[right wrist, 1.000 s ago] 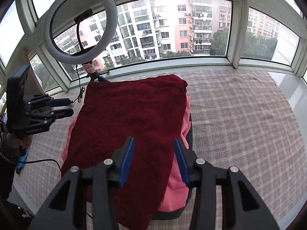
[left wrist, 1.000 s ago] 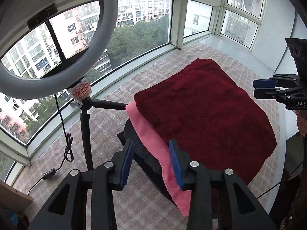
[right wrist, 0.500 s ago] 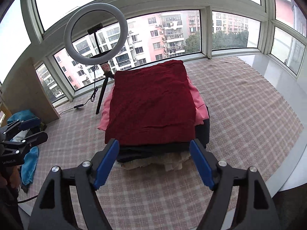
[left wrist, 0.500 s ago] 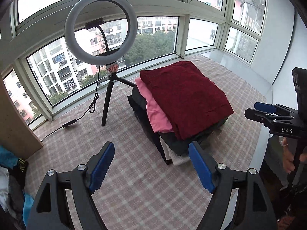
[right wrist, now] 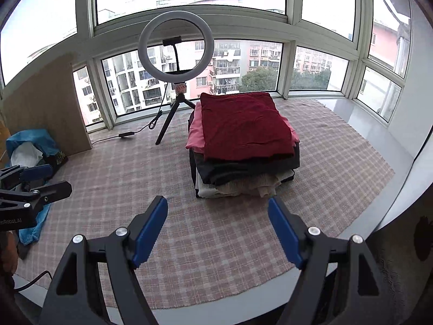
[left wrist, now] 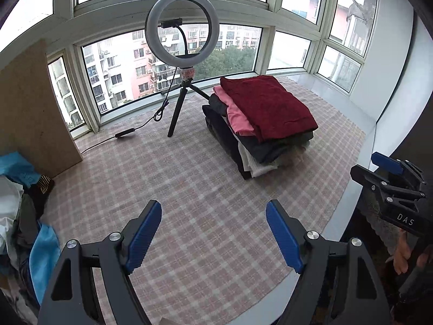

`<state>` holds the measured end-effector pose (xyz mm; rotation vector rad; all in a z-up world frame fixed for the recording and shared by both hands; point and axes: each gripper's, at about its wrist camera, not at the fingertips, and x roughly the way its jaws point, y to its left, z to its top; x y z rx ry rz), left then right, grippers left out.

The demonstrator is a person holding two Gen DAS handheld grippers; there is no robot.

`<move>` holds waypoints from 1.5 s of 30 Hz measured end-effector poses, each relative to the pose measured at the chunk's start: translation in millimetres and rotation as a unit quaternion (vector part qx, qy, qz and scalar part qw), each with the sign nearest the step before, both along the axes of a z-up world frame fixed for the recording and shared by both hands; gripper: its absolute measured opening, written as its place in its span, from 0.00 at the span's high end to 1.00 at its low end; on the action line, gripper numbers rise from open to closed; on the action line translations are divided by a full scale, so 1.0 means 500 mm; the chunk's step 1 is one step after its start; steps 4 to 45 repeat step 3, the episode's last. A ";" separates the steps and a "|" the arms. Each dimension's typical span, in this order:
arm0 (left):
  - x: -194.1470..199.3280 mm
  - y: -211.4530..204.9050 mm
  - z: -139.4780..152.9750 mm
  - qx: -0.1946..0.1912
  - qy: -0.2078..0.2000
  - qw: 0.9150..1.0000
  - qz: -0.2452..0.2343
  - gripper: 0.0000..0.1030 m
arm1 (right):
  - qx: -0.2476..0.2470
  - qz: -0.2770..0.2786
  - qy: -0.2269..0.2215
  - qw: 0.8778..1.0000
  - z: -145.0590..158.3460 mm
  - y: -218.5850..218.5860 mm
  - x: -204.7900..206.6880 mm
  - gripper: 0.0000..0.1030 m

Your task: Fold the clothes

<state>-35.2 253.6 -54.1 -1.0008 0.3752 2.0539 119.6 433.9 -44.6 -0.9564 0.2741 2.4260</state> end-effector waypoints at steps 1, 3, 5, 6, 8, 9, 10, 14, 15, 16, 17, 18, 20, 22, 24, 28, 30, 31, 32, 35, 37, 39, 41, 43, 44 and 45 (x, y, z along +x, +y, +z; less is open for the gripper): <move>0.012 -0.012 0.001 -0.001 0.003 1.000 -0.007 0.24 | 0.000 -0.004 -0.001 1.000 0.000 -0.017 0.009 0.26; 0.036 -0.034 0.004 -0.001 0.010 1.000 -0.021 0.24 | 0.000 -0.012 -0.002 1.000 0.000 -0.048 0.027 0.26; 0.036 -0.034 0.004 -0.001 0.010 1.000 -0.021 0.24 | 0.000 -0.012 -0.002 1.000 0.000 -0.048 0.027 0.26; 0.036 -0.034 0.004 -0.001 0.010 1.000 -0.021 0.24 | 0.000 -0.012 -0.002 1.000 0.000 -0.048 0.027 0.26; 0.036 -0.034 0.004 -0.001 0.010 1.000 -0.021 0.24 | 0.000 -0.012 -0.002 1.000 0.000 -0.048 0.027 0.26; 0.036 -0.034 0.004 -0.001 0.010 1.000 -0.021 0.24 | 0.000 -0.012 -0.002 1.000 0.000 -0.048 0.027 0.26; 0.036 -0.034 0.004 -0.001 0.010 1.000 -0.021 0.24 | 0.000 -0.012 -0.002 1.000 0.000 -0.048 0.027 0.26; 0.036 -0.034 0.004 -0.001 0.010 1.000 -0.021 0.24 | 0.000 -0.012 -0.002 1.000 0.000 -0.048 0.027 0.26; 0.036 -0.034 0.004 -0.001 0.010 1.000 -0.021 0.24 | 0.000 -0.012 -0.002 1.000 0.000 -0.048 0.027 0.26; 0.036 -0.034 0.004 -0.001 0.010 1.000 -0.021 0.24 | 0.000 -0.012 -0.002 1.000 0.000 -0.048 0.027 0.26; 0.036 -0.034 0.004 -0.001 0.010 1.000 -0.021 0.24 | 0.000 -0.012 -0.002 1.000 0.000 -0.048 0.027 0.26; 0.036 -0.034 0.004 -0.001 0.010 1.000 -0.021 0.24 | 0.000 -0.012 -0.002 1.000 0.000 -0.048 0.027 0.26; 0.036 -0.034 0.004 -0.001 0.010 1.000 -0.021 0.24 | 0.000 -0.012 -0.002 1.000 0.000 -0.048 0.027 0.26; 0.036 -0.034 0.004 -0.001 0.010 1.000 -0.021 0.24 | 0.000 -0.012 -0.002 1.000 0.000 -0.048 0.027 0.26; 0.036 -0.034 0.004 -0.001 0.010 1.000 -0.021 0.24 | 0.000 -0.012 -0.002 1.000 0.000 -0.048 0.027 0.26; 0.036 -0.034 0.004 -0.001 0.010 1.000 -0.021 0.24 | 0.000 -0.012 -0.002 1.000 0.000 -0.048 0.027 0.26; 0.036 -0.034 0.004 -0.001 0.010 1.000 -0.021 0.24 | 0.000 -0.012 -0.002 1.000 0.000 -0.048 0.027 0.26; 0.036 -0.034 0.004 -0.001 0.010 1.000 -0.021 0.24 | 0.000 -0.012 -0.002 1.000 0.000 -0.048 0.027 0.26; 0.036 -0.034 0.004 -0.001 0.010 1.000 -0.021 0.24 | 0.000 -0.012 -0.002 1.000 0.000 -0.048 0.027 0.26; 0.036 -0.034 0.004 -0.001 0.010 1.000 -0.021 0.24 | 0.000 -0.012 -0.002 1.000 0.000 -0.048 0.027 0.26; 0.036 -0.034 0.004 -0.001 0.010 1.000 -0.021 0.24 | 0.000 -0.012 -0.002 1.000 0.000 -0.048 0.027 0.26; 0.036 -0.034 0.004 -0.001 0.010 1.000 -0.021 0.24 | 0.000 -0.012 -0.002 1.000 0.000 -0.048 0.027 0.26; 0.036 -0.034 0.004 -0.001 0.010 1.000 -0.021 0.24 | 0.000 -0.012 -0.002 1.000 0.000 -0.048 0.027 0.26; 0.036 -0.034 0.004 -0.001 0.010 1.000 -0.021 0.24 | 0.000 -0.012 -0.002 1.000 0.000 -0.048 0.027 0.26; 0.036 -0.034 0.004 -0.001 0.010 1.000 -0.021 0.24 | 0.000 -0.012 -0.002 1.000 0.000 -0.048 0.027 0.26; 0.036 -0.034 0.004 -0.001 0.010 1.000 -0.021 0.24 | 0.000 -0.012 -0.002 1.000 0.000 -0.048 0.027 0.26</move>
